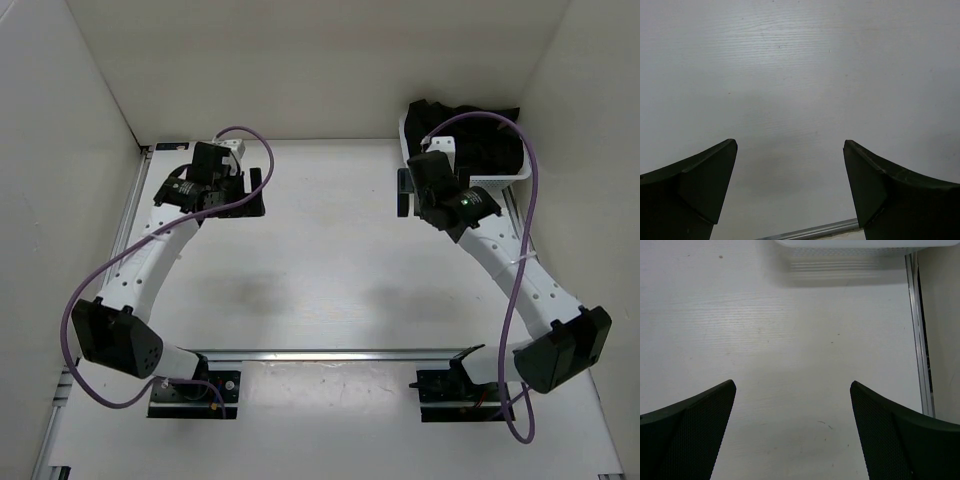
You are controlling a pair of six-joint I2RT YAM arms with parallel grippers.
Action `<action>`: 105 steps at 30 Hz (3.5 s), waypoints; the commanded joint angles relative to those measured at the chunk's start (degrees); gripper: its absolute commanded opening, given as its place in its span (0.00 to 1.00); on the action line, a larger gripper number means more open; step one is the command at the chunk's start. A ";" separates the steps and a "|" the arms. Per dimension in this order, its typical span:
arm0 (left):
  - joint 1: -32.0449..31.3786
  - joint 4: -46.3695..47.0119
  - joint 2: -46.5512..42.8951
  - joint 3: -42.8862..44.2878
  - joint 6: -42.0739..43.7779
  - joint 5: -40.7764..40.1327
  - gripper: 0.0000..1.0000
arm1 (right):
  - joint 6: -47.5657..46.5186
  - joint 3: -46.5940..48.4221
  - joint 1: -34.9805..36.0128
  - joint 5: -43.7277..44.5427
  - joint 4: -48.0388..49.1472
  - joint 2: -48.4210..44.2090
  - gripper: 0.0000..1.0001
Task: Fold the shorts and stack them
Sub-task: Grab the shorts from the pile, then move the shorts to the center of the board
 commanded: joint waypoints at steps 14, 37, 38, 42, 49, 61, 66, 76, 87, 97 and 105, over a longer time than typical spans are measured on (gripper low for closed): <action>-4.12 -0.10 3.31 8.08 -0.97 -13.19 1.00 | 2.12 8.64 -3.14 8.43 1.17 3.27 1.00; -2.45 10.98 0.50 5.98 0.01 10.81 1.00 | 5.54 51.56 -34.35 -35.79 -3.46 41.18 0.83; -2.45 10.97 1.02 5.46 0.00 10.19 1.00 | 5.02 56.13 -34.35 -37.02 -6.26 44.35 0.95; -2.45 10.97 3.66 5.45 0.00 7.29 1.00 | 4.49 68.38 -32.51 -41.24 -6.12 56.57 1.00; -1.93 10.45 8.32 6.06 0.53 6.23 1.00 | 4.49 67.50 -31.28 -50.73 3.73 63.89 0.93; -1.93 7.55 11.75 7.65 1.58 6.23 1.00 | 9.75 71.20 -30.75 -50.13 12.87 74.09 0.70; -2.45 6.41 11.75 8.70 2.11 5.70 1.00 | 9.76 67.26 -30.75 -45.56 15.77 68.13 0.19; -3.60 5.88 11.23 9.23 -0.34 7.37 1.00 | 4.57 65.83 -30.13 -45.89 12.80 47.93 0.00; 1.22 1.05 6.32 11.69 -7.73 4.65 1.00 | 1.59 69.80 -10.82 -57.77 17.01 22.69 0.00; 21.79 -6.96 -3.09 15.21 -12.83 1.84 1.00 | 4.82 29.32 -1.91 -44.07 15.41 7.92 0.00; 19.44 -6.34 -0.11 12.06 -10.11 7.55 1.00 | 5.10 27.35 -16.33 -46.43 0.84 28.04 0.72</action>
